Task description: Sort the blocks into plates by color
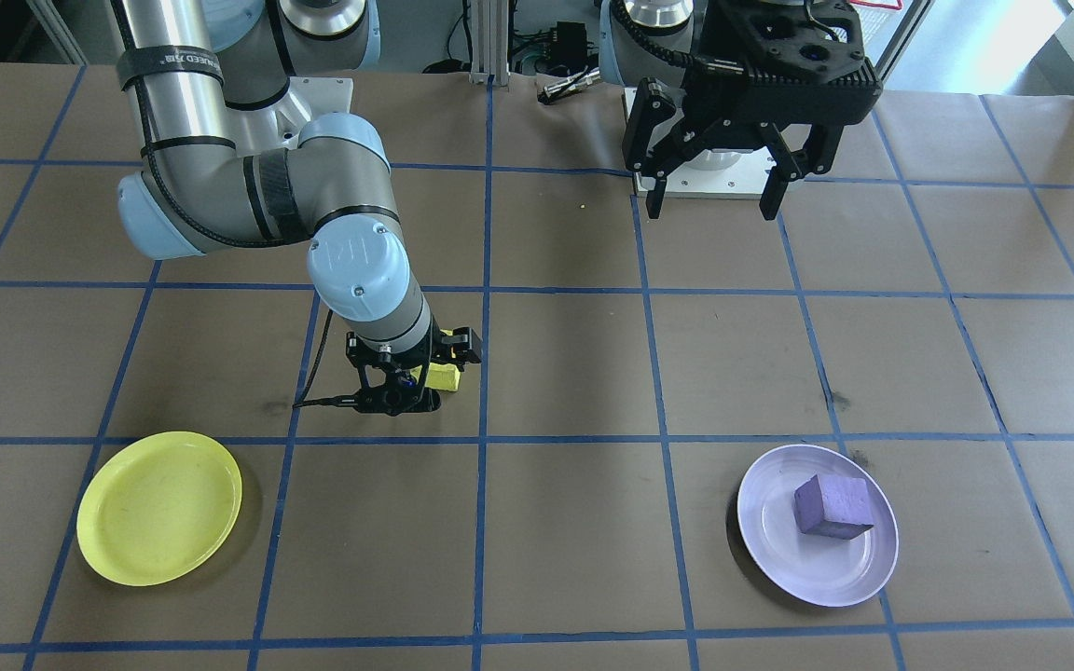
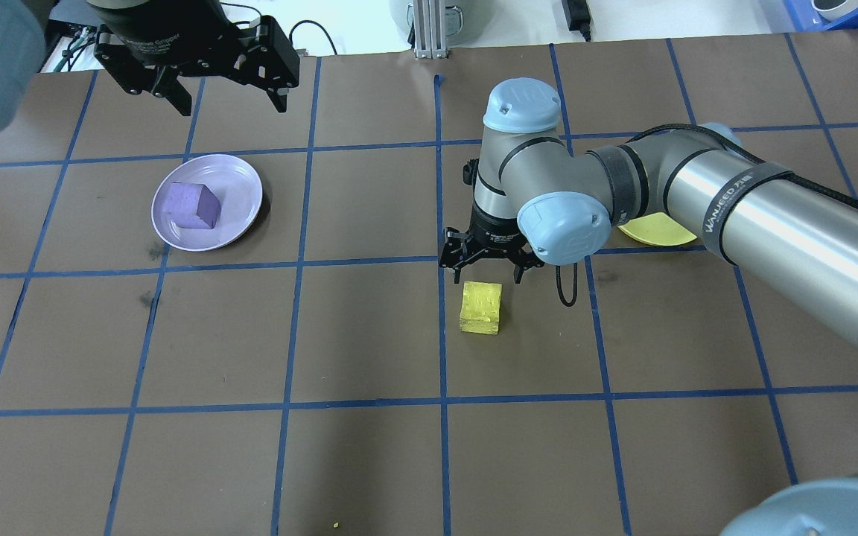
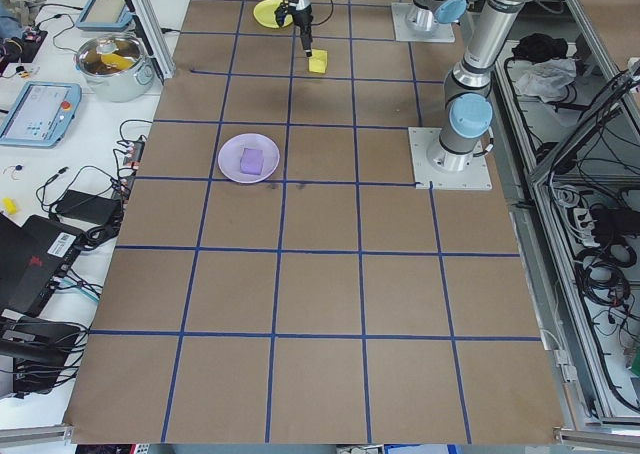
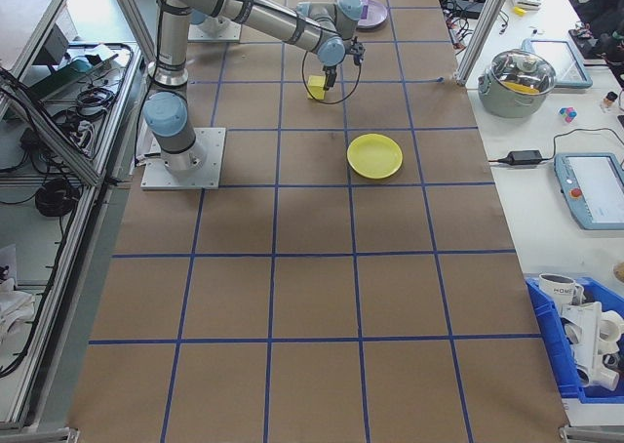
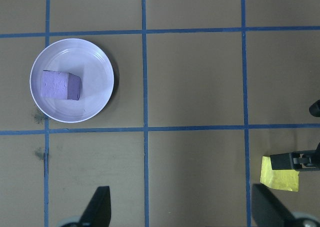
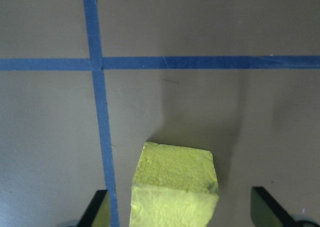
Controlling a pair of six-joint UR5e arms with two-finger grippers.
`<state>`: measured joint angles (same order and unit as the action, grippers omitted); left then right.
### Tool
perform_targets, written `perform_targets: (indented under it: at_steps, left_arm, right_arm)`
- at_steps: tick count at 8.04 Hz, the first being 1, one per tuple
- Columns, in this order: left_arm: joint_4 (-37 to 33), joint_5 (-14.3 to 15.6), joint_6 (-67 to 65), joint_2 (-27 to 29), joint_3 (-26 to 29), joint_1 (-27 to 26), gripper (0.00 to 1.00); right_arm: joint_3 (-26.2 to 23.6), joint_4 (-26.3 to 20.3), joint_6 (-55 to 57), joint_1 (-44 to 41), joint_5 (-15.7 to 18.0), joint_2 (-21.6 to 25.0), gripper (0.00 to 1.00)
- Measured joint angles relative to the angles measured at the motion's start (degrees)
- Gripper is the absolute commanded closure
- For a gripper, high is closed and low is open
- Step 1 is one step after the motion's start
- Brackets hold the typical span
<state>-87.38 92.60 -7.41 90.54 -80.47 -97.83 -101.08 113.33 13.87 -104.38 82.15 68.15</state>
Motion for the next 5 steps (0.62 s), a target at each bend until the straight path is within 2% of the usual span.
perform_targets:
  at_steps: [1,4,5]
  left_arm:
    - [0.01,0.07,0.18,-0.25,-0.06,-0.05,0.00]
    - [0.01,0.20,0.41,-0.65,-0.14,-0.08,0.00]
    - [-0.03,0.20,0.44,-0.85,-0.22,-0.08,0.00]
  right_arm:
    - [0.00,0.03,0.05,-0.02,-1.17,-0.47,0.00]
    - [-0.11,-0.02,-0.43,-0.11,-1.88,-2.08,0.00]
    - [-0.14,-0.08,-0.55,-0.21,-1.93,-2.38,0.12]
